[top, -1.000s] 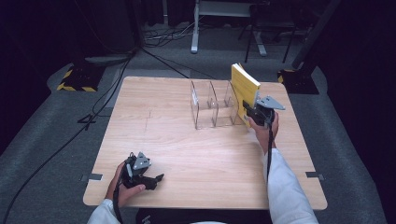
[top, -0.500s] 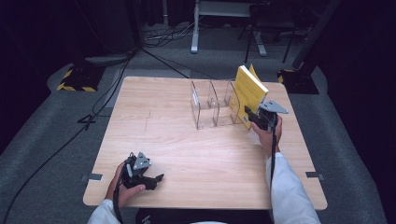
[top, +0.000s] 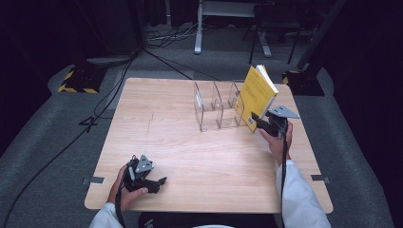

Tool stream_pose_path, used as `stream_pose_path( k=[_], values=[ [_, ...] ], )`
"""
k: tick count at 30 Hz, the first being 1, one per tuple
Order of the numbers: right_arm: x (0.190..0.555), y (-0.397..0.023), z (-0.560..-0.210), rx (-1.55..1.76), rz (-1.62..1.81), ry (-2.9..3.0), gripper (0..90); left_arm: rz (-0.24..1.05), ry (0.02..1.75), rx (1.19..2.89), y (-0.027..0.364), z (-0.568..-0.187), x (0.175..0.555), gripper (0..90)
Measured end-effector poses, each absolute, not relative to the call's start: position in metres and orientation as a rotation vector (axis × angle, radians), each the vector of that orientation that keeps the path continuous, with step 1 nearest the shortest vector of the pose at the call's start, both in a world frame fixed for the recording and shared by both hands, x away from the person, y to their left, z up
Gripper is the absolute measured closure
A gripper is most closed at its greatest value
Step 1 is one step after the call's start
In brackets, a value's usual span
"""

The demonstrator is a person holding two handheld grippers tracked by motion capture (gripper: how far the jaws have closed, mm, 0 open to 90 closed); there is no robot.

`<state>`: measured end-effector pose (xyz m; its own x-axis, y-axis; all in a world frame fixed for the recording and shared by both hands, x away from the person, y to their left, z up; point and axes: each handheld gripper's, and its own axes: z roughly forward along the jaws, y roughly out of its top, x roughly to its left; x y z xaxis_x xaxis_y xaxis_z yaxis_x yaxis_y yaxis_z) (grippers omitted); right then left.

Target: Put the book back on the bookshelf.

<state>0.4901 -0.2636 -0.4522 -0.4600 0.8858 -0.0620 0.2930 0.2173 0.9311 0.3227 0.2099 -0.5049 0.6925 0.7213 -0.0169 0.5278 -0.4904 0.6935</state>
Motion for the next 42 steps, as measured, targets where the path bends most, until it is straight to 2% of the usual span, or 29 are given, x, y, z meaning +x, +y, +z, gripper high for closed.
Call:
stream_pose_path(
  k=[13,30,42],
  values=[
    [0.48,-0.27,-0.451,1.043,1.21,1.91,47.1,0.359,0.951,2.209,0.21,-0.505,0.323,16.6],
    [0.467,-0.28,-0.441,1.006,1.183,2.023,40.7,0.362,0.953,2.212,0.21,-0.505,0.323,16.5],
    [0.452,-0.28,-0.427,0.948,1.166,2.133,39.5,0.362,0.953,2.212,0.21,-0.505,0.323,16.4]
  ],
)
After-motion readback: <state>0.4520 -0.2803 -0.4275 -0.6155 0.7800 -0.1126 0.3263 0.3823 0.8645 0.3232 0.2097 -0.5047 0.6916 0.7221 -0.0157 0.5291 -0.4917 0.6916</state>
